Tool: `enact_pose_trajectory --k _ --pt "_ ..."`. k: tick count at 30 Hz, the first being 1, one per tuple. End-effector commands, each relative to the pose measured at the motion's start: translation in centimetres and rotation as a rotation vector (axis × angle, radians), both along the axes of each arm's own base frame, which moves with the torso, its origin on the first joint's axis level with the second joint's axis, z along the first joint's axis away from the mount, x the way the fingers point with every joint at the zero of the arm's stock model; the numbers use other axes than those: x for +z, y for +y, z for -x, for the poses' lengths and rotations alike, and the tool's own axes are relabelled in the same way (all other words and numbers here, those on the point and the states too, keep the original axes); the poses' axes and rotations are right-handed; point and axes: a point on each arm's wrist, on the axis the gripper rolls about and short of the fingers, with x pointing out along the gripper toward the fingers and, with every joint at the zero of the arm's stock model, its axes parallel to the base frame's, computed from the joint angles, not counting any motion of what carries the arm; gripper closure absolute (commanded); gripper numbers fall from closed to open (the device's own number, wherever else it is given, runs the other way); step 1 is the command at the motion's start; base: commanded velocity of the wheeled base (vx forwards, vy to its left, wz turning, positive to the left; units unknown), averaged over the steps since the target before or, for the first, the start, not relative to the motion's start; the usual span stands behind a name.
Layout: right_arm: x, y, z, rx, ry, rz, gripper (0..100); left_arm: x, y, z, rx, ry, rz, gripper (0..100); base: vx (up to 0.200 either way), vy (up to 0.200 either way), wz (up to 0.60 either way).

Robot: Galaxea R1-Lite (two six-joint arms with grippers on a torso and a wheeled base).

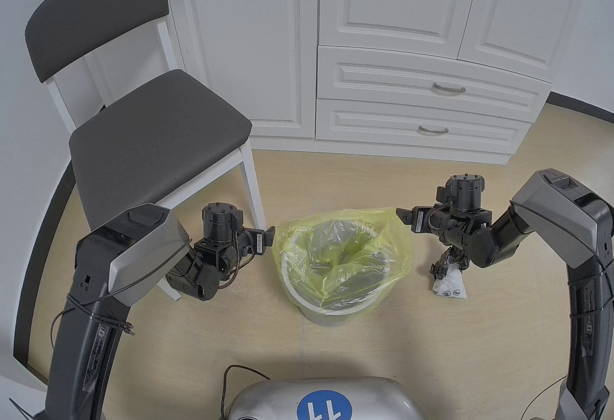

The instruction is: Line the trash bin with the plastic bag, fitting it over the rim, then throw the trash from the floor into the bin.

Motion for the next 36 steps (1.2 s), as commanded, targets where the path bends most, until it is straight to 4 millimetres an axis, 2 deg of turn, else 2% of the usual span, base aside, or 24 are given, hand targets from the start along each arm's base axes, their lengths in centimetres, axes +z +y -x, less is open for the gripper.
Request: enact_pose_trajectory --k 1,6,9,11,12,20,21,24,26,35,36 --pt "1.7 -0.1 0.8 0.037 -0.011 -0.014 0 0.8 0.2 0.6 -0.003 -0.003 0.001 0 0.0 0.0 0.0" --pt "2.3 -0.5 2.8 0.118 0.034 -0.022 0 0.9 0.3 0.7 -0.001 -0.003 0.001 0 0.0 0.0 0.0" --pt "1.6 -1.1 4.0 0.159 0.075 0.095 0 0.8 0.2 0.8 -0.003 -0.002 -0.001 0 0.0 0.0 0.0" --pt "1.6 -1.1 4.0 0.159 0.075 0.095 0 0.8 0.2 0.8 -0.003 -0.002 -0.001 0 0.0 0.0 0.0" --pt "0.1 -2.5 4.8 0.194 0.156 0.225 0 0.6 0.1 0.9 -0.006 0.003 -0.001 0 0.0 0.0 0.0" --pt "-3.9 -3.1 3.4 0.194 0.252 0.25 0 0.3 0.1 0.9 -0.006 0.005 -0.004 0 0.0 0.0 0.0" --pt "-3.9 -3.1 3.4 0.194 0.252 0.25 0 0.3 0.1 0.9 -0.006 0.005 -0.004 0 0.0 0.0 0.0" --pt "-6.5 -2.7 2.7 0.204 0.283 0.251 0 -0.2 0.0 0.8 -0.008 0.013 -0.006 0 0.0 0.0 0.0" --pt "-7.5 -2.5 2.4 0.208 0.293 0.248 0 -0.4 -0.1 0.9 -0.009 0.017 -0.008 0 0.0 0.0 0.0" --pt "-7.3 -2.3 1.5 0.209 0.284 0.16 0 -0.9 -0.3 0.4 -0.012 0.009 -0.003 0 0.0 0.0 0.0" --pt "-7.6 -2.2 0.9 0.197 0.268 0.143 0 -1.2 -0.4 0.3 -0.013 0.01 -0.003 0 0.0 0.0 0.0"
